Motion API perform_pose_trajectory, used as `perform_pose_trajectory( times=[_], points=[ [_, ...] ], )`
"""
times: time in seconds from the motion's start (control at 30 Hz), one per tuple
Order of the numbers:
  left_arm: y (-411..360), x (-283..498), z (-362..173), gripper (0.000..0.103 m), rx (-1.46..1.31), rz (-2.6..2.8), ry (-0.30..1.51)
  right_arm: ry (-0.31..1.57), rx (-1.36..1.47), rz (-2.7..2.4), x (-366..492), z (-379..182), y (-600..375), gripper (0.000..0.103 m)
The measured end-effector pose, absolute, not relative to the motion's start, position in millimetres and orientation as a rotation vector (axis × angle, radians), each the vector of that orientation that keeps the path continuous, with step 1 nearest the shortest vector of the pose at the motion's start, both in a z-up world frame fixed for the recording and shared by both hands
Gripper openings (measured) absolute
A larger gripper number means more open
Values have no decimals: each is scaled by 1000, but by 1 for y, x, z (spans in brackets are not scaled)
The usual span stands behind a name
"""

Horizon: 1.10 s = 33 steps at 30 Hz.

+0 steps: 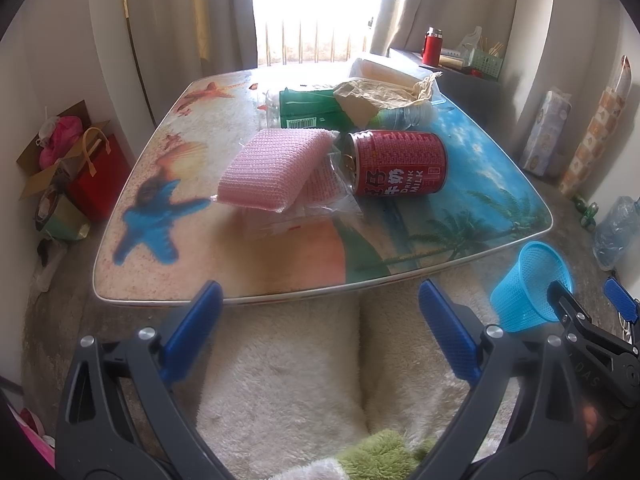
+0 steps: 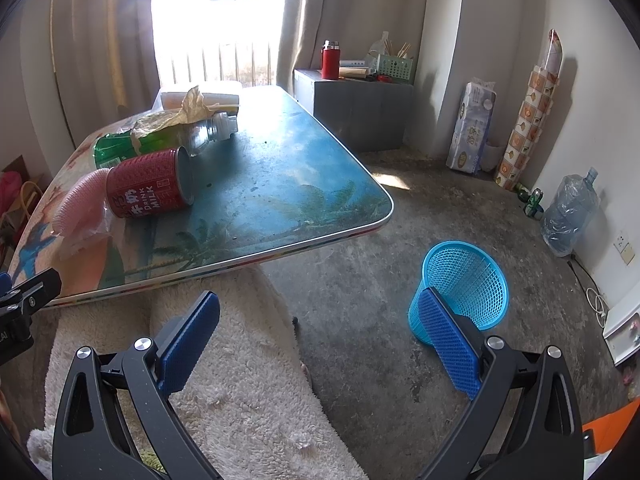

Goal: Collect trash

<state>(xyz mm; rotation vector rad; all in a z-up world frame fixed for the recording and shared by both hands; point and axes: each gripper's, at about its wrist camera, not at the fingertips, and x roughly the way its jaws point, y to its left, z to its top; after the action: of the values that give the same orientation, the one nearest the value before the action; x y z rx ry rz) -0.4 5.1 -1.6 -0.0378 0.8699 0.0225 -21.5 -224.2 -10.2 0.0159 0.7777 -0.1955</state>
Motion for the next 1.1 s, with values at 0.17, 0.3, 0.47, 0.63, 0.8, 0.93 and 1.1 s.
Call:
perform_pose_trajectory(
  times=[0.17, 0.3, 0.47, 0.63, 0.8, 0.93, 1.1],
  points=[
    [6, 0, -2, 95, -37, 23, 872, 780, 15, -196, -22, -11, -225, 97],
    [6, 0, -3, 95, -36, 24, 872, 781, 15, -196, -21, -11, -224, 97],
    [6, 0, -3, 94, -35, 25, 872, 783, 18, -197, -22, -12, -226, 97],
    [6, 0, -3, 95, -35, 25, 872, 785, 18, -198, -22, -12, -226, 97],
    [6, 0, -3, 94, -35, 25, 873, 786, 18, -199, -22, -12, -226, 97],
    [7, 0, -4, 95, -33, 25, 876, 789, 18, -201, -20, -14, -226, 97],
    [7, 0, -6, 95, -31, 25, 876, 790, 19, -204, -20, -15, -226, 97]
  ],
)
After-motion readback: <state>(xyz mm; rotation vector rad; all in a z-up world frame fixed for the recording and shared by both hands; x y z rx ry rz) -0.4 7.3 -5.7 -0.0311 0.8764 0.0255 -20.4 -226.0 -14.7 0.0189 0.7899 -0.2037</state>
